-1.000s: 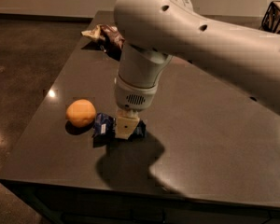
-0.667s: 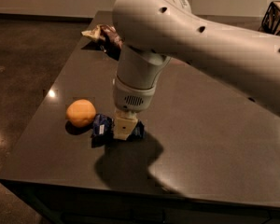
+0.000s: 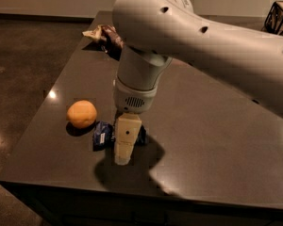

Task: Move rxbar blueberry near orange

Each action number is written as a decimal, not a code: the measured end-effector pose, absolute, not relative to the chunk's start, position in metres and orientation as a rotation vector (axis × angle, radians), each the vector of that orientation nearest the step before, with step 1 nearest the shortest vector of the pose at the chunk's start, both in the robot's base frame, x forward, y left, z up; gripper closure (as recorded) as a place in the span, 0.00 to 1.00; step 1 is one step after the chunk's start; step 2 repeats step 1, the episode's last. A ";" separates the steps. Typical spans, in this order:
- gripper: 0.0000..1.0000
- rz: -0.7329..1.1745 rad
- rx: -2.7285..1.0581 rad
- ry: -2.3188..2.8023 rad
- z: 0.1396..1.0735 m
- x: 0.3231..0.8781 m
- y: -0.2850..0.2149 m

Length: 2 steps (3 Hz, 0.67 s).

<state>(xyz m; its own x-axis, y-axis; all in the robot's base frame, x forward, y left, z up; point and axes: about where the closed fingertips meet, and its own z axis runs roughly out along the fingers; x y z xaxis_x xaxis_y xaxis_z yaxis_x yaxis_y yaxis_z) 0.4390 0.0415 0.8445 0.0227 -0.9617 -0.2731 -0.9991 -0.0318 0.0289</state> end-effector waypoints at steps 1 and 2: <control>0.00 0.325 -2.116 2.058 0.845 0.439 0.042; 0.00 0.325 -2.116 2.058 0.845 0.439 0.042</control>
Offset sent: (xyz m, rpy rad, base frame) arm 0.0000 0.0000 0.0000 0.0000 0.0000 0.0000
